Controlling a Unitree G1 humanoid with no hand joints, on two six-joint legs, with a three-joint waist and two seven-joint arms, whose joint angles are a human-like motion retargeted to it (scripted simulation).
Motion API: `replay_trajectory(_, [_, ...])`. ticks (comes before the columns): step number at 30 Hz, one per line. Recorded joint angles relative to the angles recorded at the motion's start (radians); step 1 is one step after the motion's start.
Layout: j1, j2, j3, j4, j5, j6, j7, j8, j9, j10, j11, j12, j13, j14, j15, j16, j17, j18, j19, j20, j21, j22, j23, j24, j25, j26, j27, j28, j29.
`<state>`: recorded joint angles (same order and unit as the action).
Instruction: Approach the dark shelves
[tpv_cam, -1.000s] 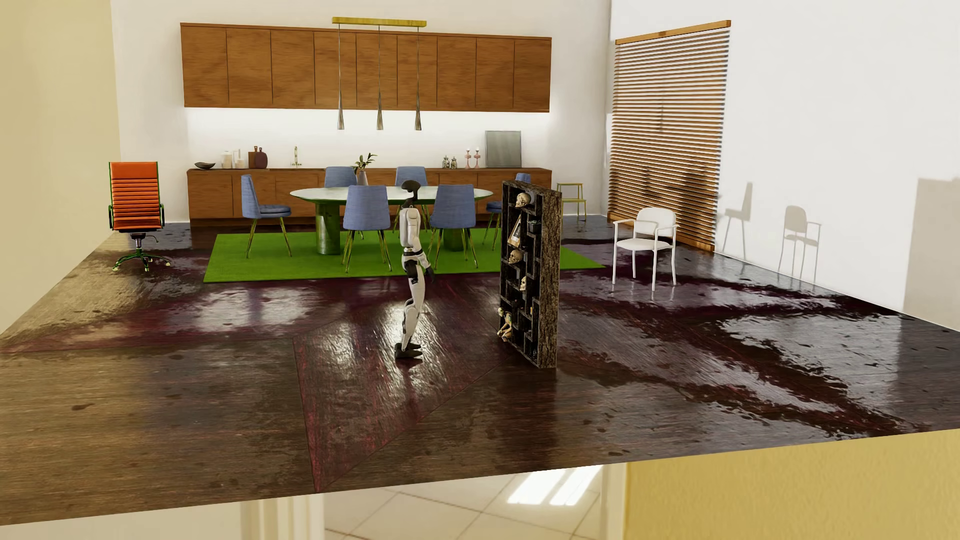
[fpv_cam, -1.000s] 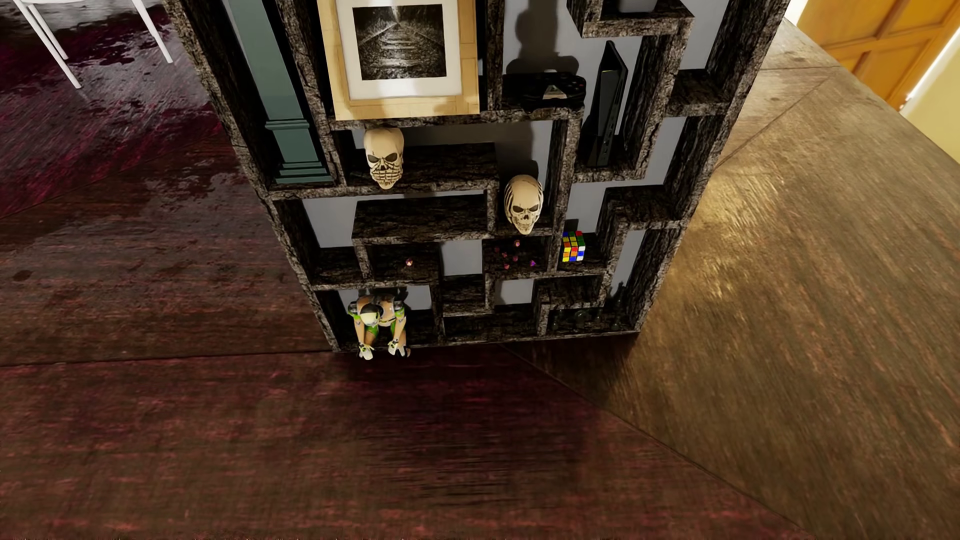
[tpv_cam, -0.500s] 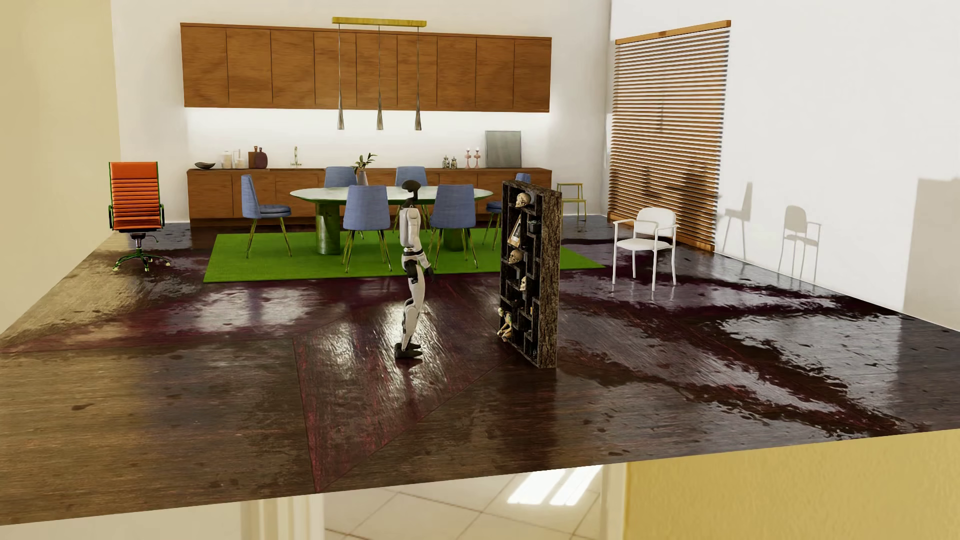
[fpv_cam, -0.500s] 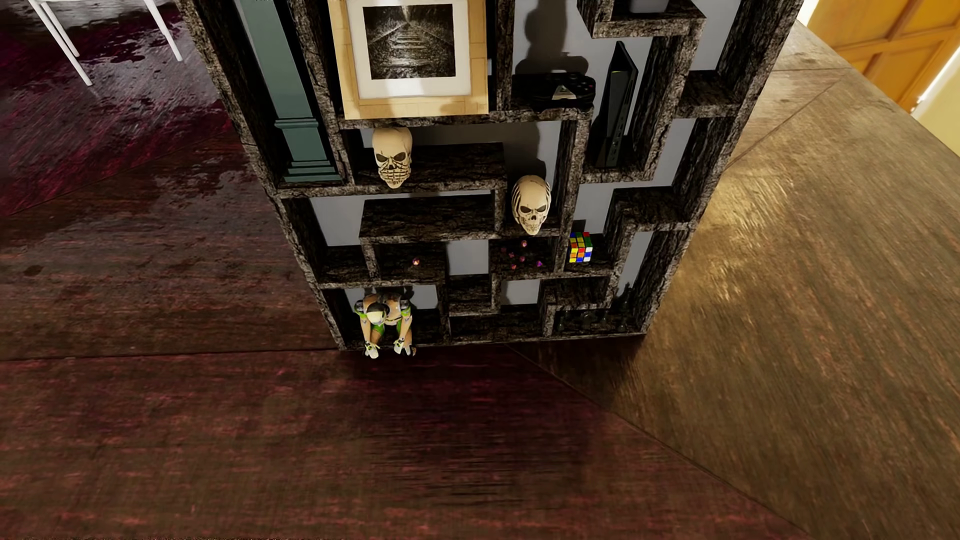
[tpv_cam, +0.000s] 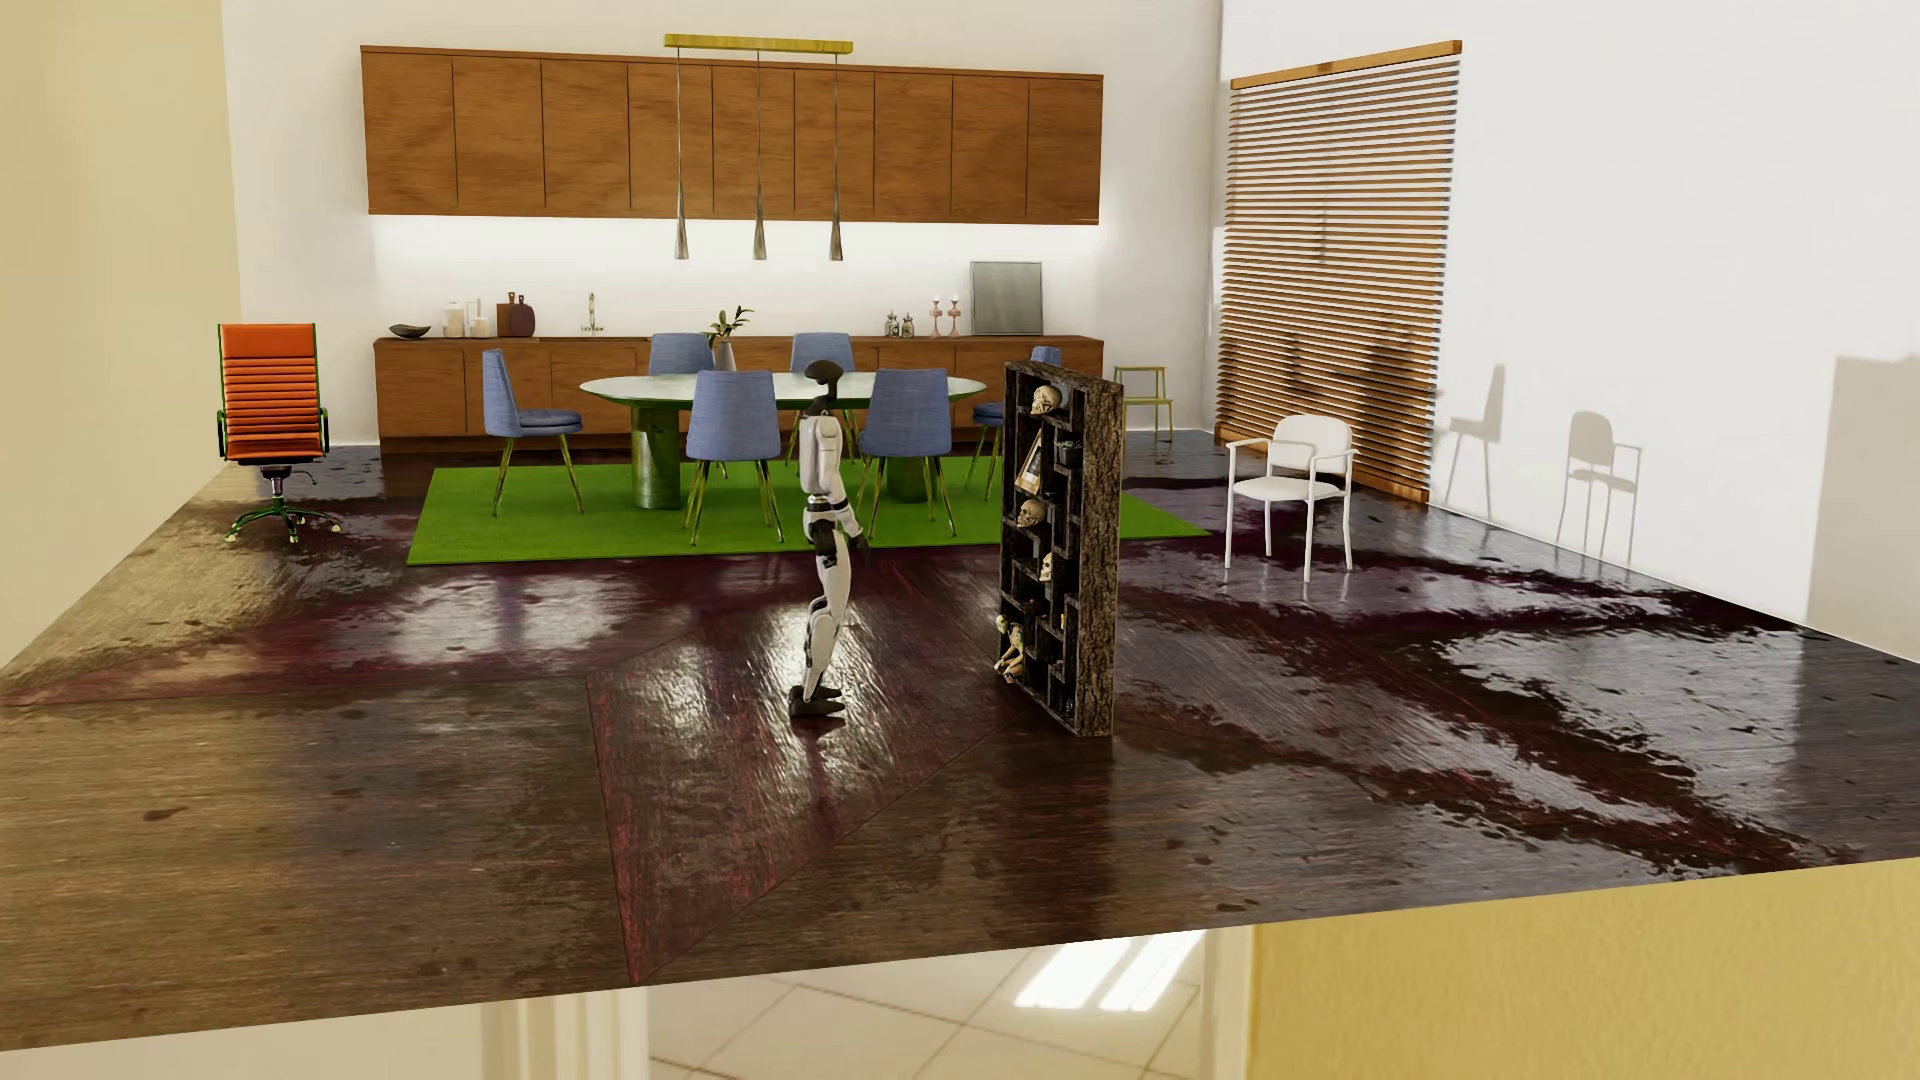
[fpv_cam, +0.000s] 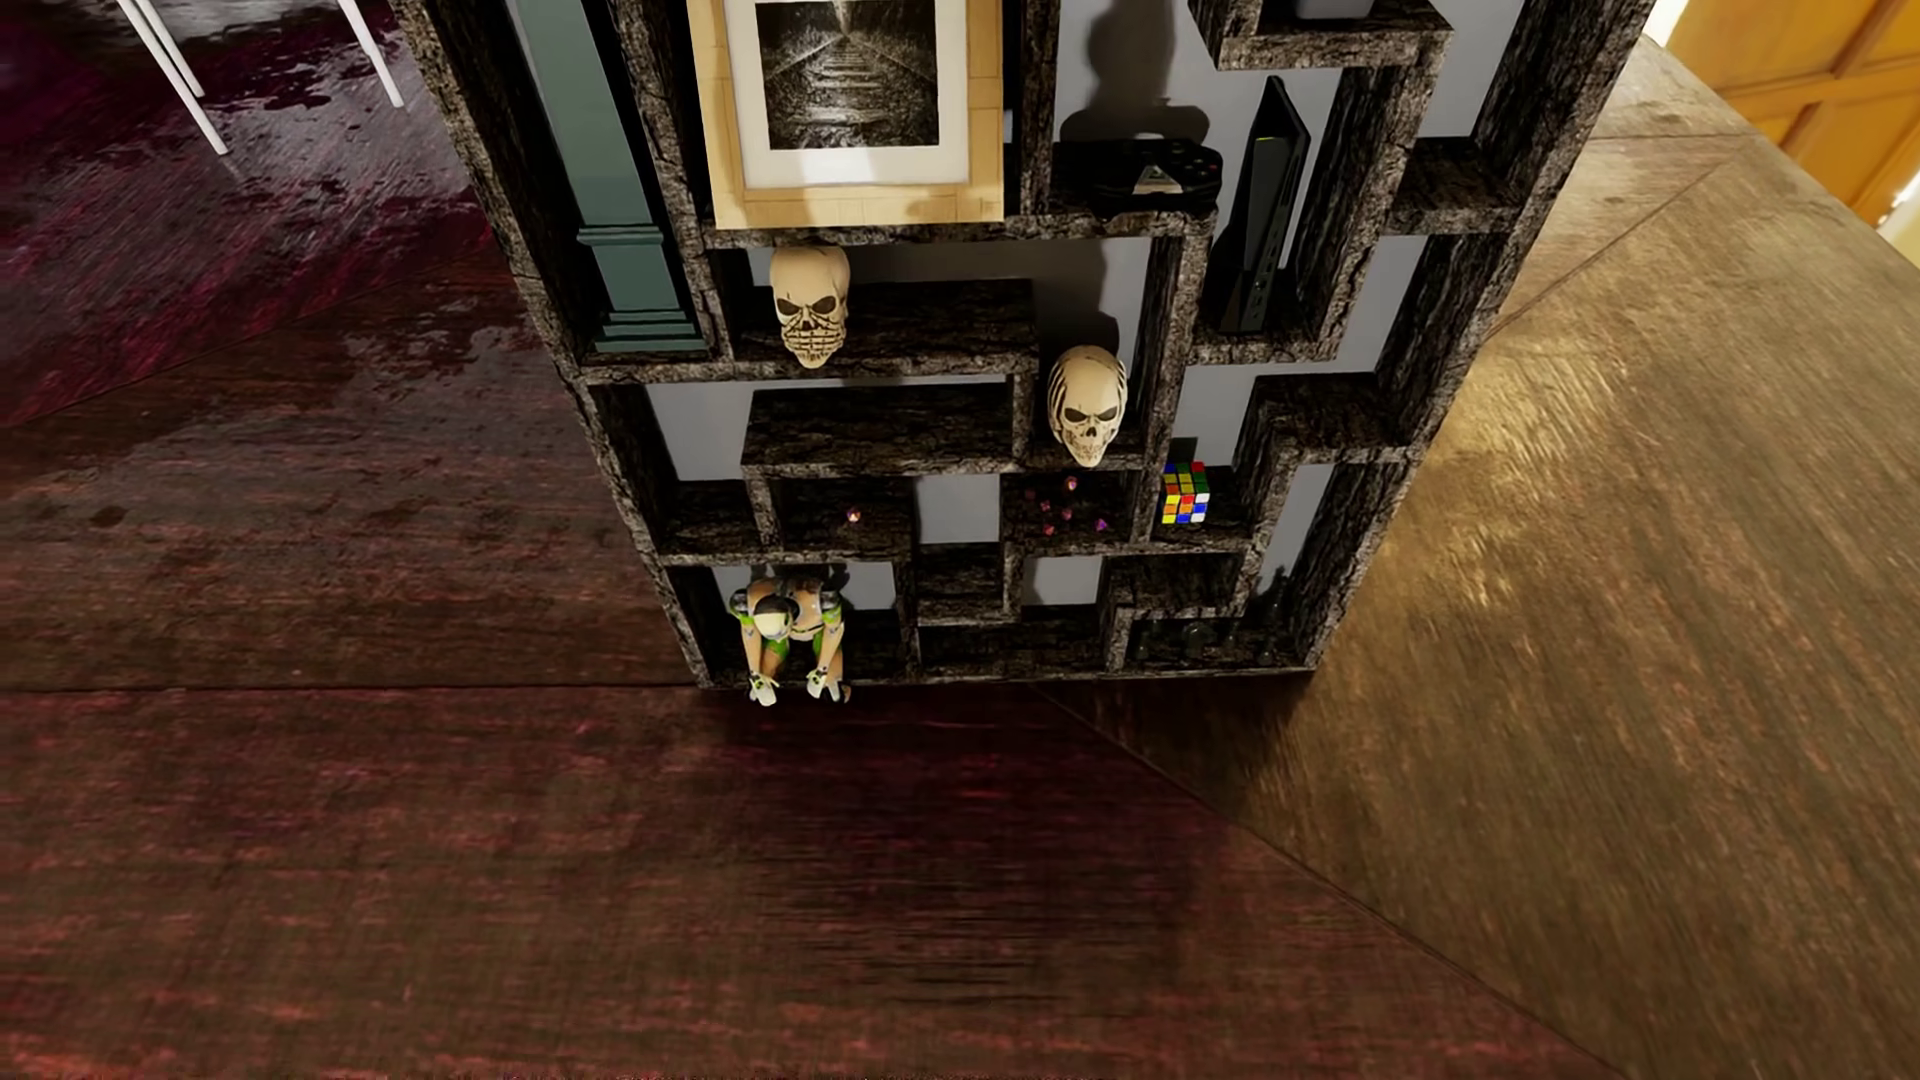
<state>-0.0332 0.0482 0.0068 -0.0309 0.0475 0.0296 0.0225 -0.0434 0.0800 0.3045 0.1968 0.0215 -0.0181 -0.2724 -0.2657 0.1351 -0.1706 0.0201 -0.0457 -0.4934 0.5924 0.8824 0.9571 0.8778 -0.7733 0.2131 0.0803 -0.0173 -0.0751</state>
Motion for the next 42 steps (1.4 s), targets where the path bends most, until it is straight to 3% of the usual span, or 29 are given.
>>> replay_trajectory(8, [-0.001,0.001,0.001,-0.006,-0.005,0.001,-0.01,-0.012,0.0,-0.004,-0.003,-0.002,-0.006,0.007,-0.002,-0.003,-0.001,-0.003,-0.003,-0.002,-0.01,-0.01,0.002,-0.012,0.006,0.016,0.005,0.007,-0.004])
replay_trajectory(21, [-0.008,0.006,0.011,-0.009,-0.006,-0.001,-0.032,-0.035,0.002,0.011,-0.001,-0.006,0.002,0.006,-0.009,-0.013,0.027,-0.011,-0.01,0.05,-0.005,-0.005,-0.003,-0.005,0.001,0.002,0.023,0.016,0.003])
replay_trajectory(42, [-0.016,0.008,0.008,-0.016,-0.012,0.003,-0.05,-0.056,0.007,0.032,0.011,-0.012,-0.005,0.004,-0.016,-0.009,0.008,-0.012,-0.01,0.029,0.01,0.007,0.0,0.006,0.005,-0.004,0.019,0.016,0.005])
